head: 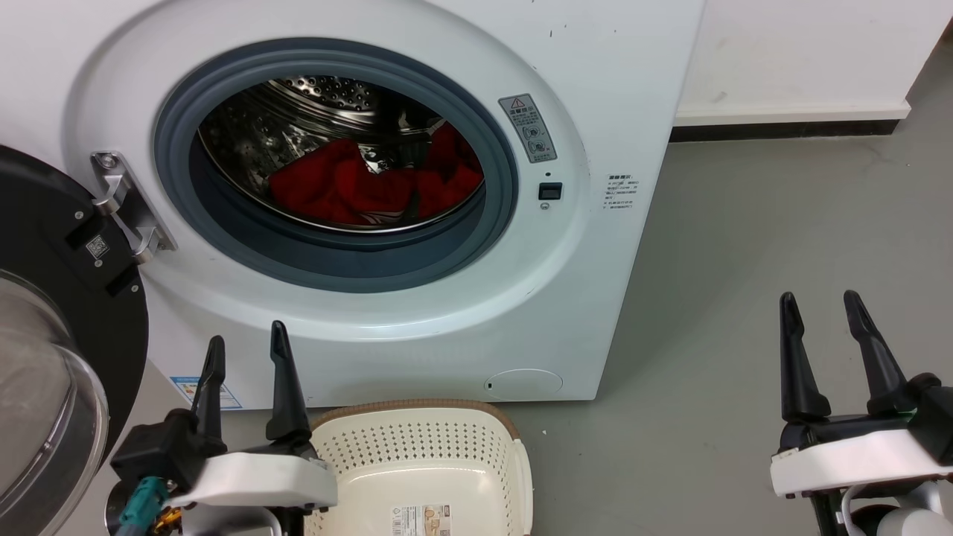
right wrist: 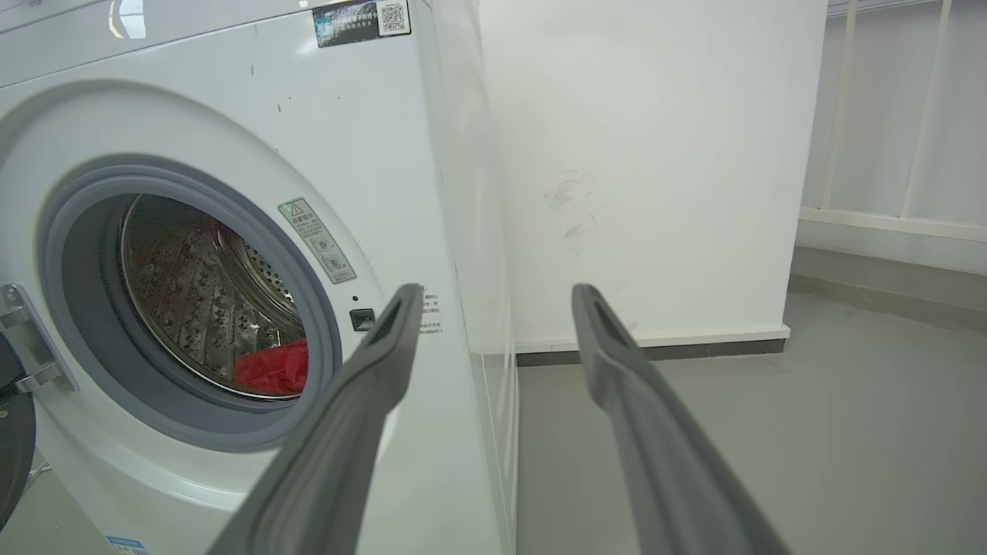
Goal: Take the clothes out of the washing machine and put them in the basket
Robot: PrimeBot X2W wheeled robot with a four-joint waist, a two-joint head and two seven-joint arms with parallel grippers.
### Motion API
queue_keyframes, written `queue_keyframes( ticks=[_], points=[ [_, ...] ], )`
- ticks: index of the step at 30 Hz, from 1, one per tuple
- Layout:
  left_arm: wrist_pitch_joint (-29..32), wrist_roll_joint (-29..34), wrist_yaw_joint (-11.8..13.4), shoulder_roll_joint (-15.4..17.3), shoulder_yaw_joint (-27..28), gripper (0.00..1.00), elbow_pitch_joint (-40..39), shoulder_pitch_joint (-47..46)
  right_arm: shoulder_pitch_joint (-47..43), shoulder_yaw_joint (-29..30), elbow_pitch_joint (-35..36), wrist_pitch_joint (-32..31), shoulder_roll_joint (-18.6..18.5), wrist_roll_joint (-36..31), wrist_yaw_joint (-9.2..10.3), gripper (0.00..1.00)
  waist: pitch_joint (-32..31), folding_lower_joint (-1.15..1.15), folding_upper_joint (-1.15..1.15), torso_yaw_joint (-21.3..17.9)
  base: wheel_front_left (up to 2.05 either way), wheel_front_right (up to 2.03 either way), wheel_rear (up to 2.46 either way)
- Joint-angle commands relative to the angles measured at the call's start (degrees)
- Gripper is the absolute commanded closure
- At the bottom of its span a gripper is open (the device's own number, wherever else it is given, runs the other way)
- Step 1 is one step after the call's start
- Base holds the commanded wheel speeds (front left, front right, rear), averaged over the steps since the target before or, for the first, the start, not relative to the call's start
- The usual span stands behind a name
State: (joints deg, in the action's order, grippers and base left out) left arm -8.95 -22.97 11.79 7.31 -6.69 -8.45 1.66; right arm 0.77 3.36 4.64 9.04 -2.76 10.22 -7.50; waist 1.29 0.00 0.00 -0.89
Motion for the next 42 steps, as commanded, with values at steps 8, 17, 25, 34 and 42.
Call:
queue_keyframes(
  ticks=[8,17,25,34,42],
  points=[
    [-1.6,3.4,3.8,2.6,-4.8,0.0,1.0,0.4,-0.9,-0.2,-0.2,1.5,-0.2,-6.1,0.01,0.0,0.1,0.0,0.0,-0.1,0.0,0.0,0.0],
    [-2.7,7.1,1.7,2.7,-5.0,0.0,2.7,1.2,-1.3,-0.7,0.0,2.7,-0.2,-10.6,0.01,0.0,0.2,0.0,0.0,-0.2,0.0,0.0,0.0],
    [-3.7,11.2,2.4,2.5,-5.3,0.0,2.2,1.6,-2.0,-0.6,-0.2,3.6,-0.2,-11.3,0.01,0.0,0.3,0.0,0.0,-0.3,0.0,0.0,0.0],
    [-4.7,10.6,-5.3,-1.3,-0.2,0.0,0.6,3.2,-2.3,-0.2,-1.6,4.7,-0.1,-9.4,0.02,0.0,0.4,0.0,0.0,-0.3,0.0,0.0,0.0],
    [-5.5,15.1,-12.1,-3.7,4.5,0.0,1.7,4.3,-2.3,0.2,-3.0,5.5,-0.1,-8.6,0.02,0.0,0.5,0.0,0.0,-0.4,0.0,0.0,0.0]
  ],
)
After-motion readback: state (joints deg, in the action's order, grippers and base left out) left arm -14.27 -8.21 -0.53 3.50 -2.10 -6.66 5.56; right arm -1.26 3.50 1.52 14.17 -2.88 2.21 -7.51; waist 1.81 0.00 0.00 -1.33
